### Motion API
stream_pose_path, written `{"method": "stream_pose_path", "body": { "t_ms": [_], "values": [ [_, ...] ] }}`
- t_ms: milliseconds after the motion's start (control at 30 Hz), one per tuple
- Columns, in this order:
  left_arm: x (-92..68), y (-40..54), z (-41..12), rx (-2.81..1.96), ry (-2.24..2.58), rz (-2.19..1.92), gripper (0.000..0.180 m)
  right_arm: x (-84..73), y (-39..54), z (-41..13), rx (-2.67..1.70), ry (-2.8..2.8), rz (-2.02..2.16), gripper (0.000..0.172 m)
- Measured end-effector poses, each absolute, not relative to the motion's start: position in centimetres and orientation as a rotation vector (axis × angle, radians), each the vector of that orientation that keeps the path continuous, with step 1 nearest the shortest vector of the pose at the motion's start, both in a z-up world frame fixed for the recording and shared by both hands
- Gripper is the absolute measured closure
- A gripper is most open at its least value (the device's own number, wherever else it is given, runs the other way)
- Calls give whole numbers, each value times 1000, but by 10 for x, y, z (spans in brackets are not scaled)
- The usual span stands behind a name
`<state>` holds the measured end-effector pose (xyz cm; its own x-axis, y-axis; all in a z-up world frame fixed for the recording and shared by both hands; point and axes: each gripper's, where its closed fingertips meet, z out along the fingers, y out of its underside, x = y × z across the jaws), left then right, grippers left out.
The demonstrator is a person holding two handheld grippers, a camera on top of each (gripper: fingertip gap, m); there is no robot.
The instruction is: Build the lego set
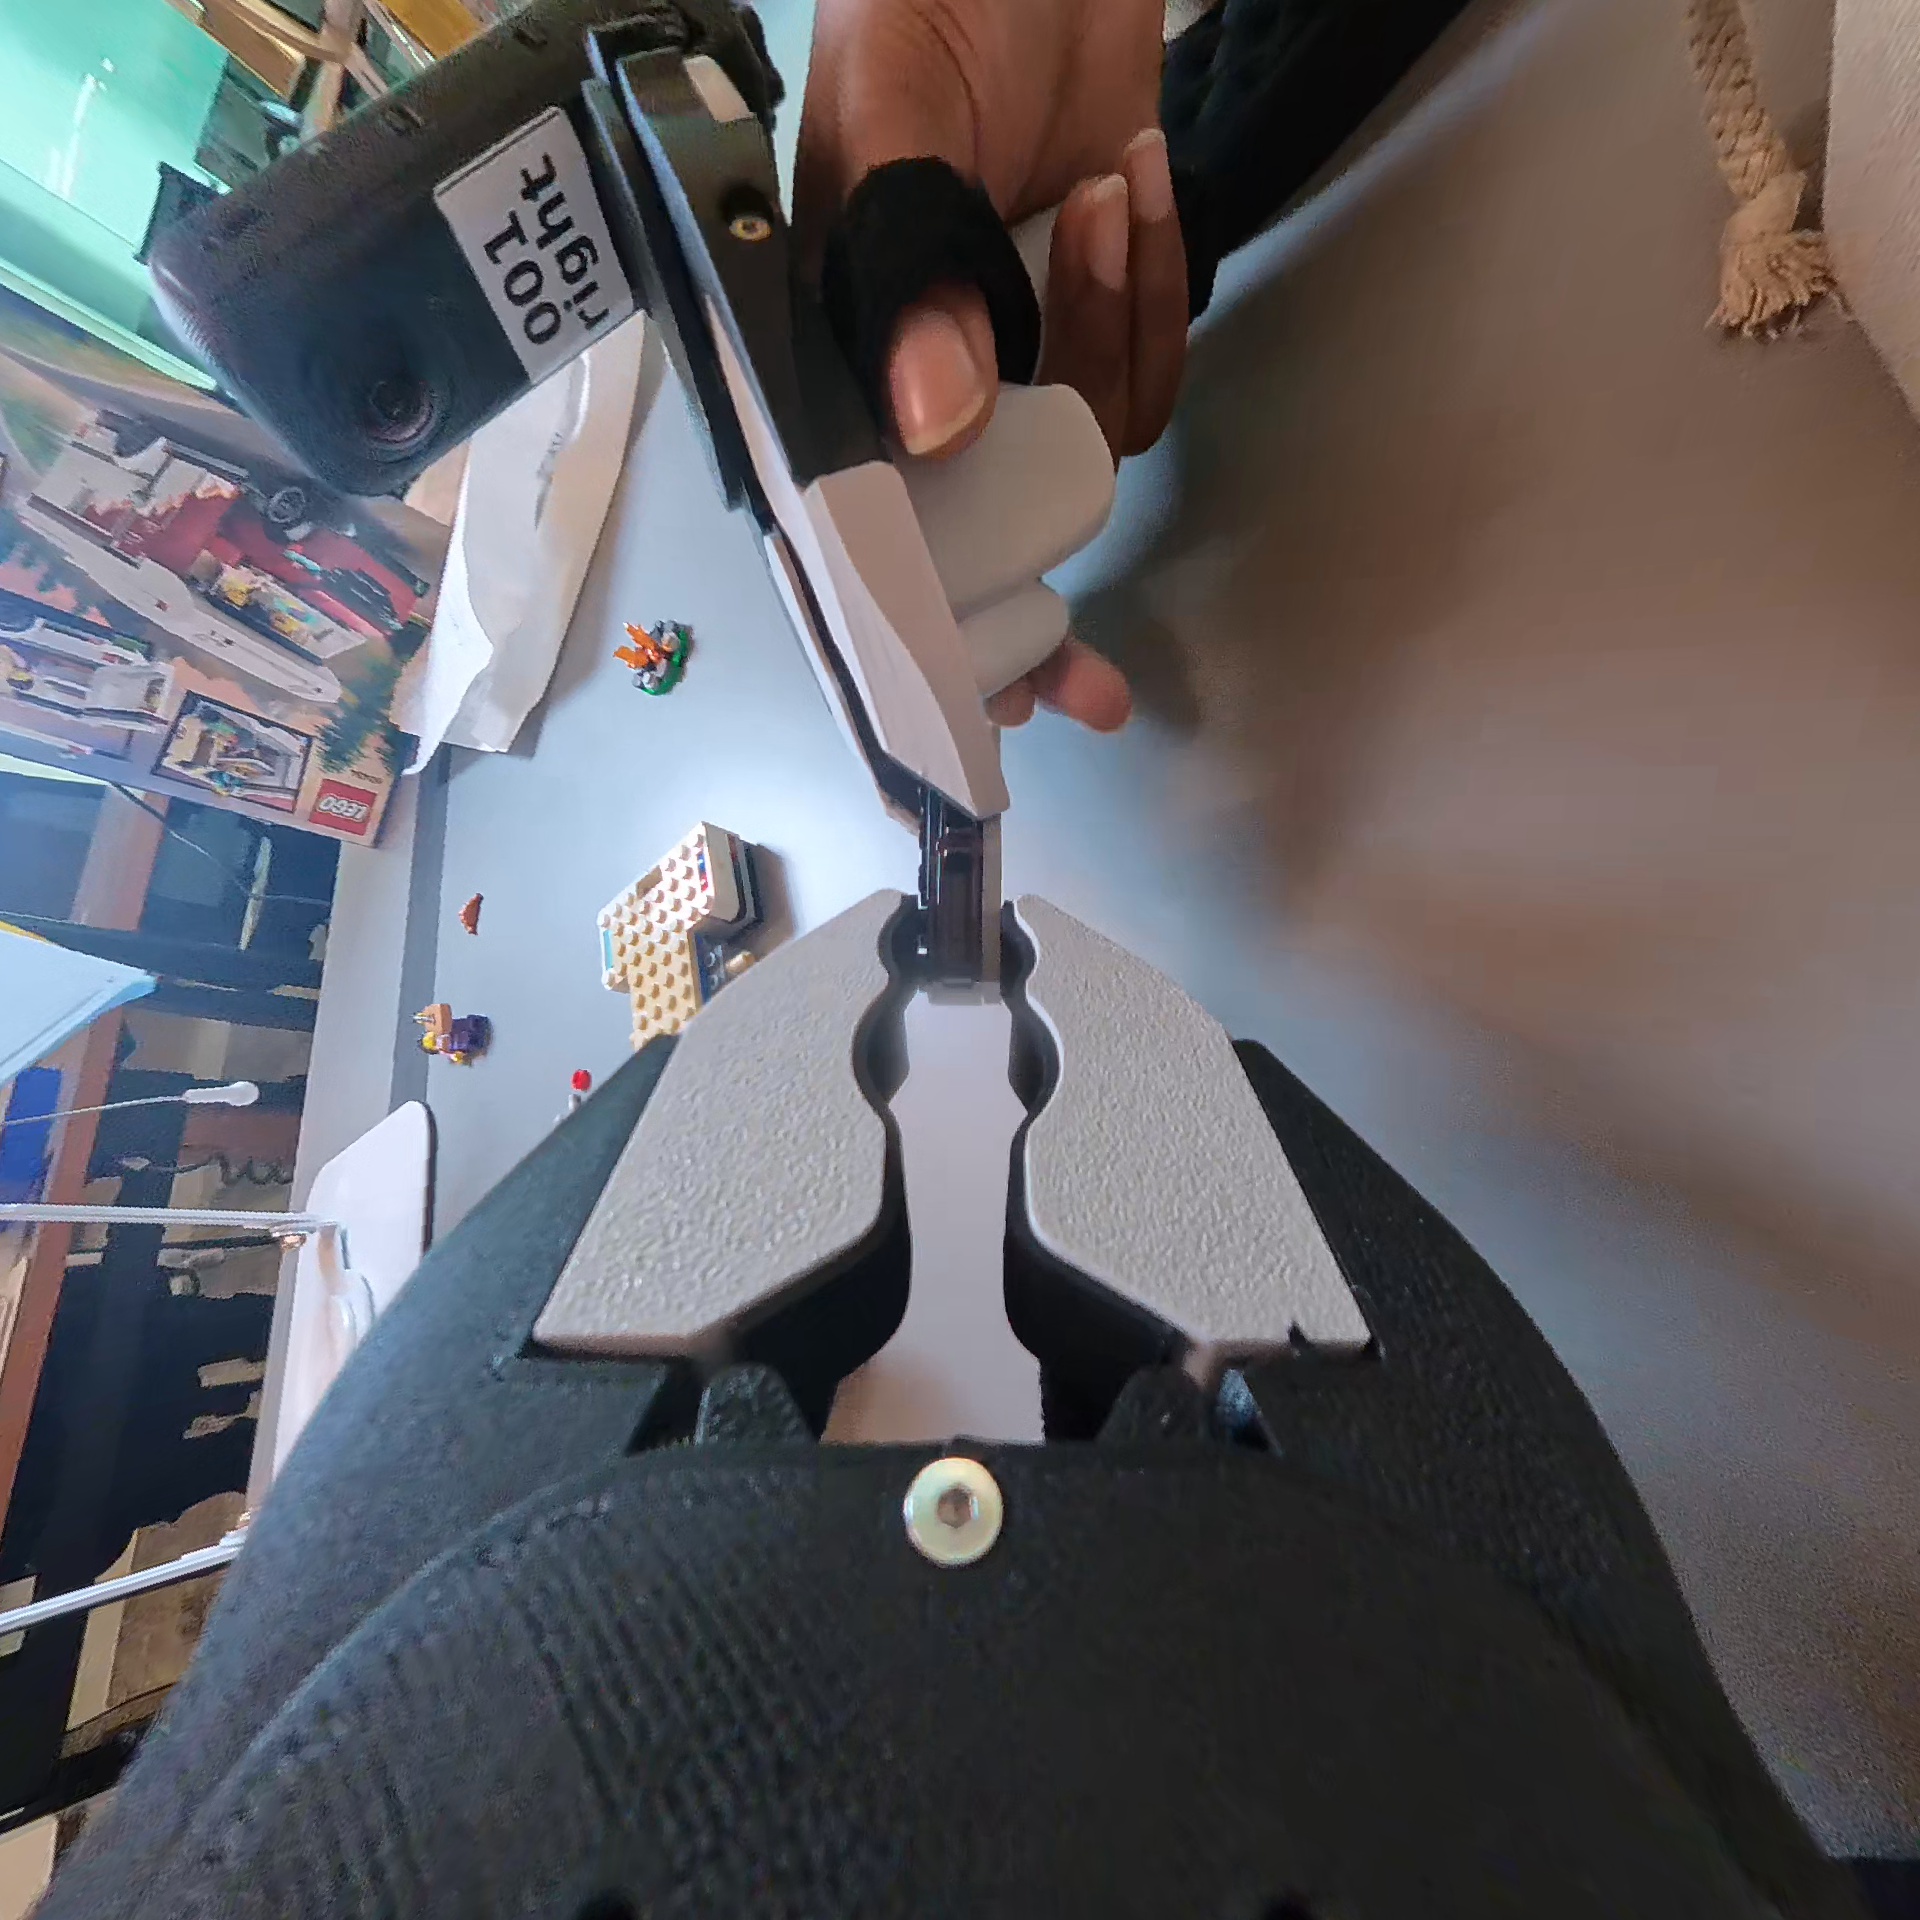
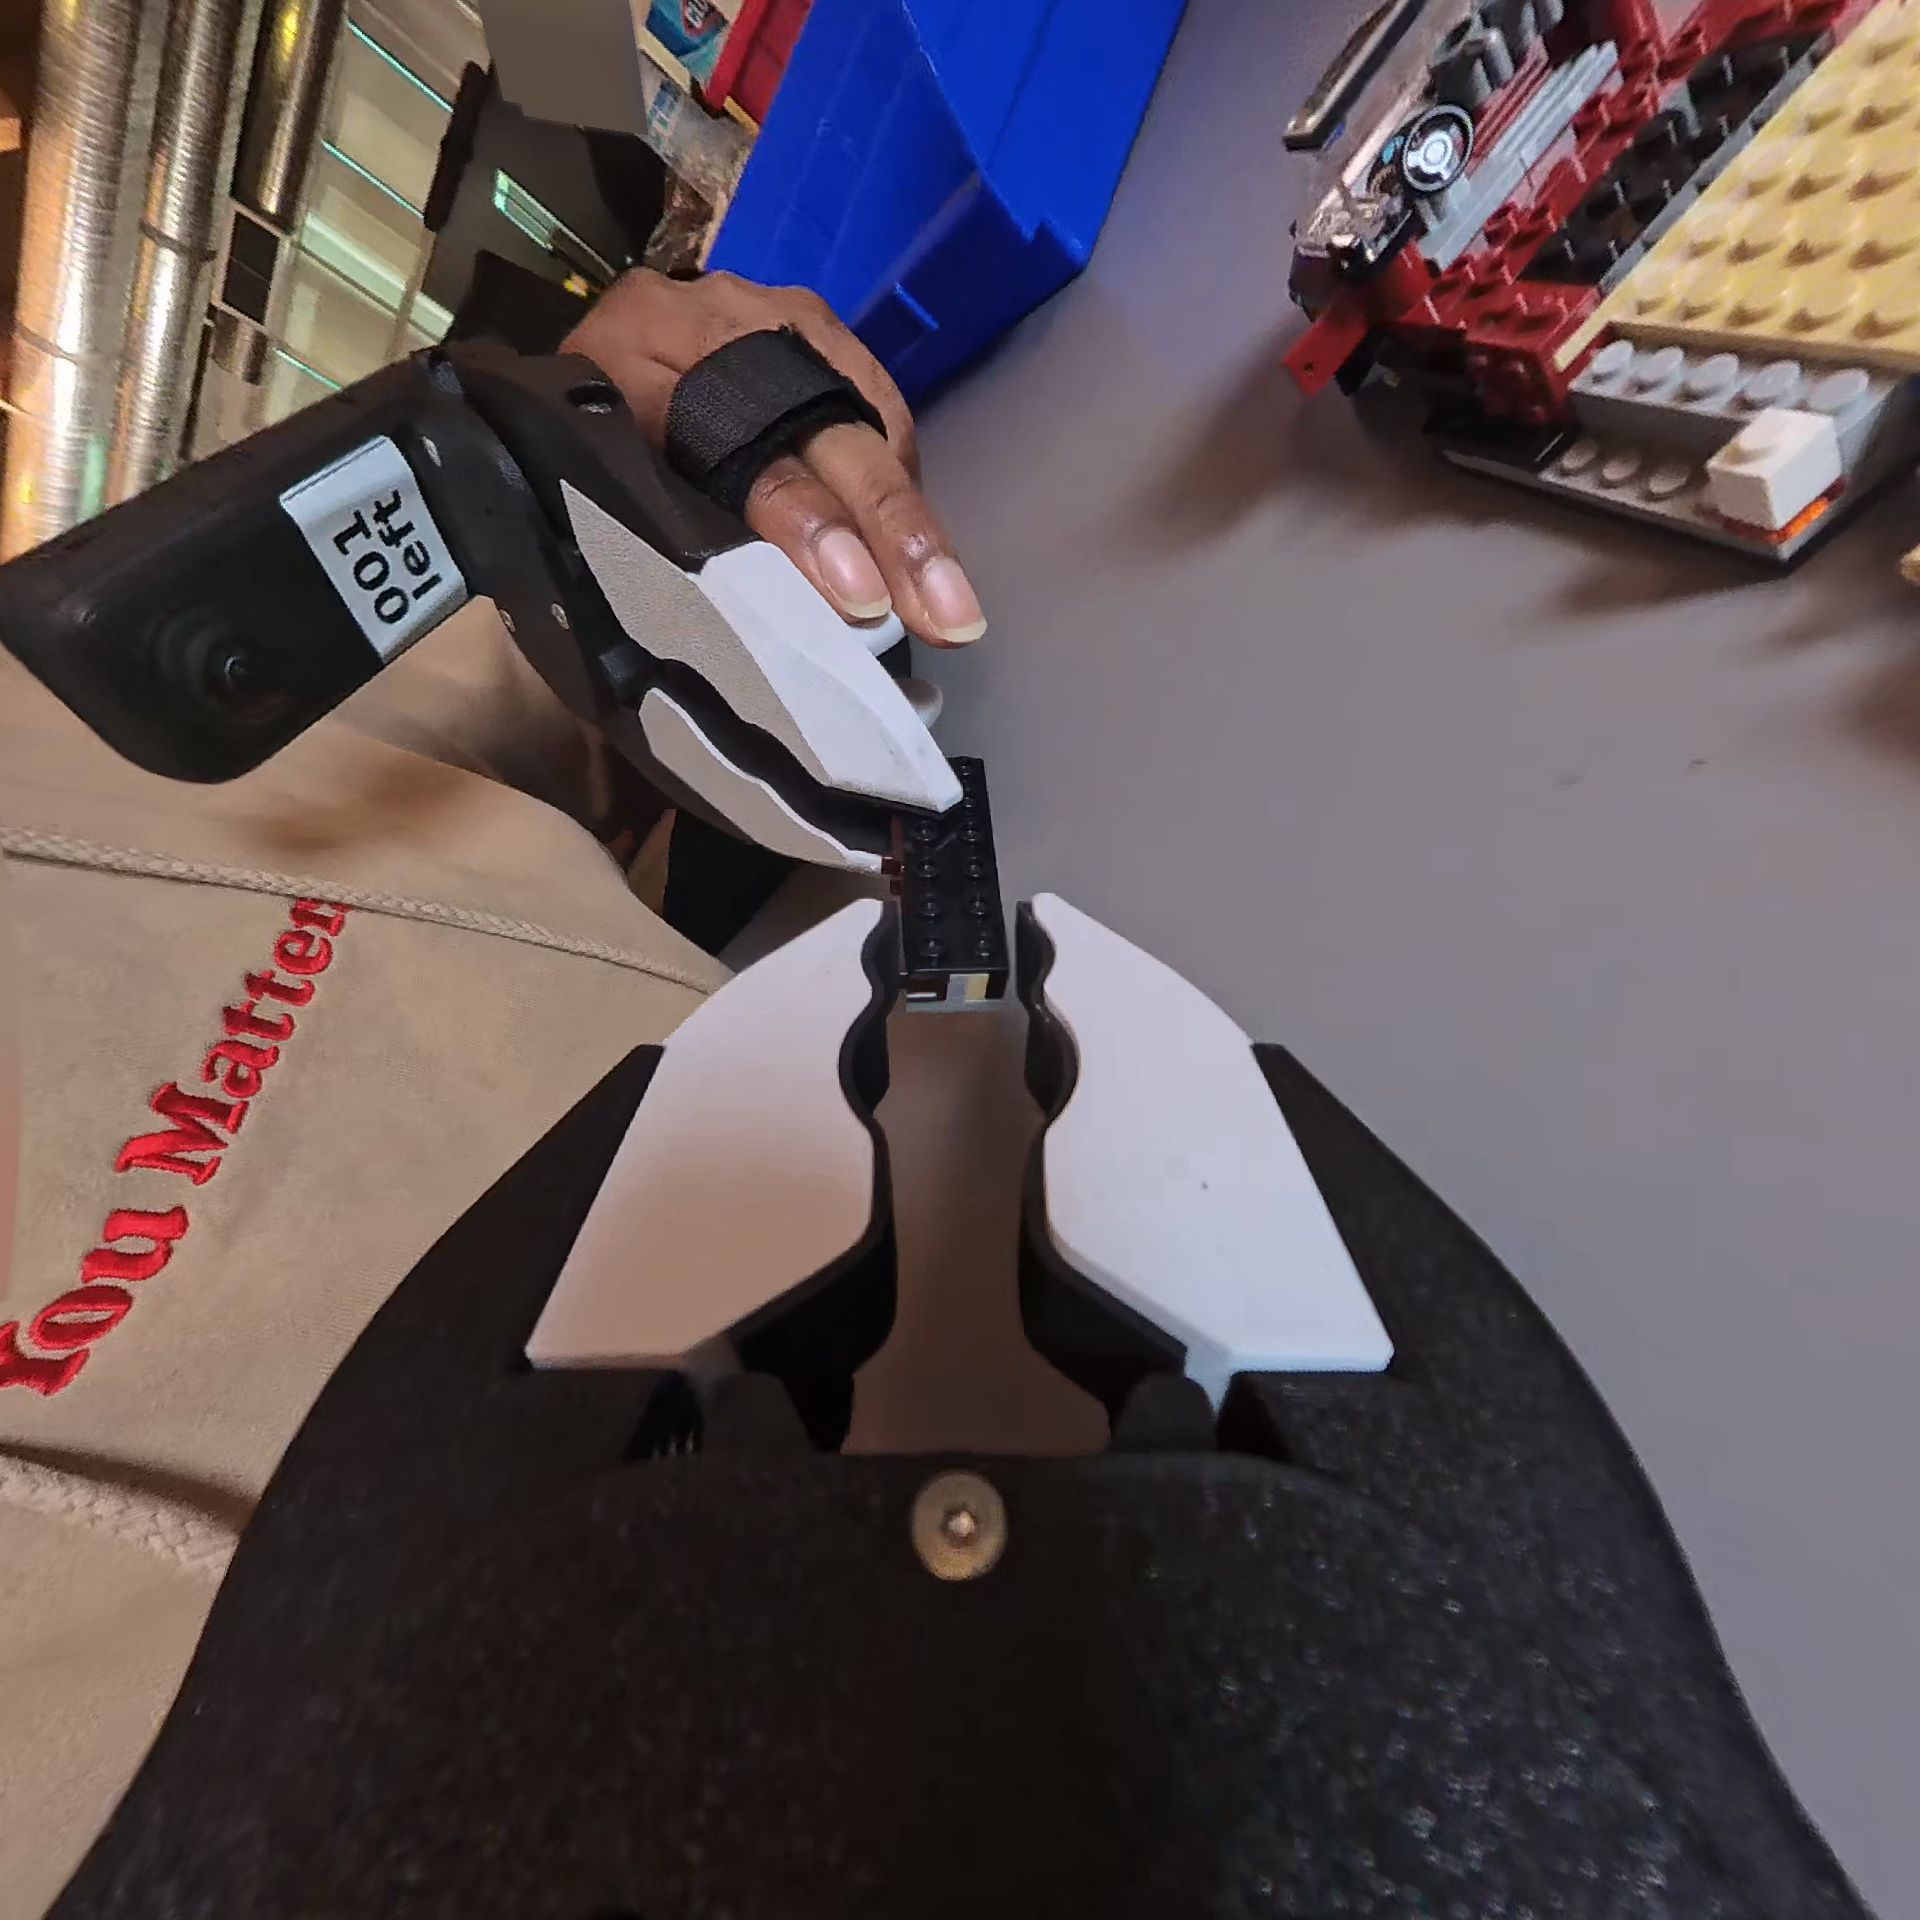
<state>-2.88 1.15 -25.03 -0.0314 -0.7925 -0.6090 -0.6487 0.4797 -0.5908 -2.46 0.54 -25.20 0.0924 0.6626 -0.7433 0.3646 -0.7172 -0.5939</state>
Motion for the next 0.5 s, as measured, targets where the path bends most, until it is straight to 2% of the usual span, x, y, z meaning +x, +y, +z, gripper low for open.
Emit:
{"method": "stream_pose_path", "body": {
  "t_ms": [167,500],
  "values": [
    [-28,11,-248,-1209,1740,-161,165,-24,4,-251,-2086,-1007,1670,146],
    [-27,11,-246,-1177,1758,-75,166,-28,3,-249,-2042,-942,1716,152]
  ]
}}
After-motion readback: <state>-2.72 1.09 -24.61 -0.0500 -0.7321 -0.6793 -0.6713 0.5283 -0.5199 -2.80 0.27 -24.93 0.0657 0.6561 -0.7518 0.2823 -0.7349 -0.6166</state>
